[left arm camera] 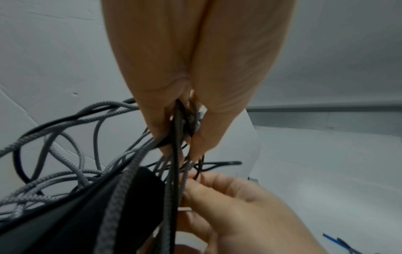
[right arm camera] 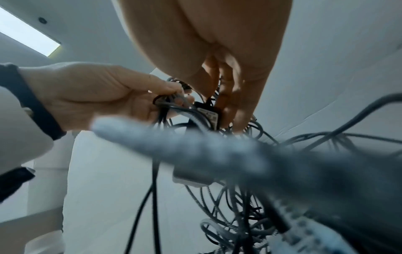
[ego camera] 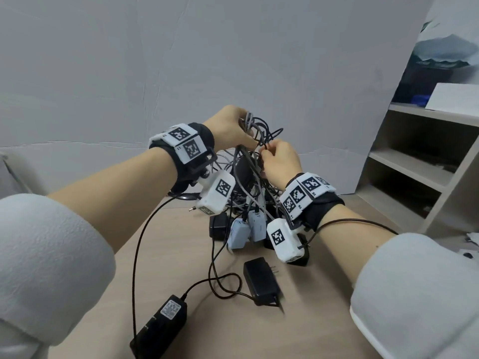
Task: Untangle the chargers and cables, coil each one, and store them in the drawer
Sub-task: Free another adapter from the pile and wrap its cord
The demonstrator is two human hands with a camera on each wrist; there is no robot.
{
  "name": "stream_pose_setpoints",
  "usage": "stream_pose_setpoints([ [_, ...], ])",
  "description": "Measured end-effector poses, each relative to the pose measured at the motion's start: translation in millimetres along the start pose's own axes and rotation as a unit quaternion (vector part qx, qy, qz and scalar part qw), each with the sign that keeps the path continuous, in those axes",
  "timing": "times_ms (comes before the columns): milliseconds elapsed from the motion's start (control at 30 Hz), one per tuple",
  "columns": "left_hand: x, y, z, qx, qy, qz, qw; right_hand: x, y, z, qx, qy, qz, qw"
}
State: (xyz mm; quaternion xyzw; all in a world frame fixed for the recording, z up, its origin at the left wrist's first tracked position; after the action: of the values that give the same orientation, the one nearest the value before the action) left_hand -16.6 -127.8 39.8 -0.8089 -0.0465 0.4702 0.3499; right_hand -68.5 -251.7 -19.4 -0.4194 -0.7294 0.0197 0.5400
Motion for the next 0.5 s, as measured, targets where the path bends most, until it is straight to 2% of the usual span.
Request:
stream_pose_setpoints([
  [67, -3.3, 2.3, -1.1, -0.012, -0.008, -0.071, 0.997, 3.5, -0.1, 0.2, -0.006, -0.001, -0.005, 1.000],
  [133, 1.0, 4.0, -2.1, -0.005, -0.033, -0.084, 0.996, 3.1, 2.6, 1.3, 0.000, 0.008, -0.009, 1.000],
  [300, 26.1, 8.5, -0.4, 0.045, -0.093, 0.029, 0.994, -19.2, 17.0, -0.8, 0.048, 0.074, -0.104, 0.991],
  [400, 34.6, 17.7, 3.1, 0.082, -0.091, 0.083, 0.989, -18.7, 11.5, 5.7, 0.039, 0.105, -0.189, 0.976],
  [500, 33.6, 26.9, 7.4, 0.123, -0.075, 0.116, 0.983, -20.2, 8.7, 4.0, 0.028, 0.101, -0.195, 0.975],
])
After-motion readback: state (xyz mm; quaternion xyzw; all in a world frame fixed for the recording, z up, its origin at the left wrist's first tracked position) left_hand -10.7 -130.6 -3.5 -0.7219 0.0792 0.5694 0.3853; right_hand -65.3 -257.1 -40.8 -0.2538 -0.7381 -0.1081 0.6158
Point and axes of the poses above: each hand's wrist, its own z-axis away from the middle knuckle, its own y-axis out of the palm, x = y × z, the point moved 9 cm from there along -z, towards the middle knuckle, and after that the axes turned 2 degrees about -y, right-handed, at the moved point
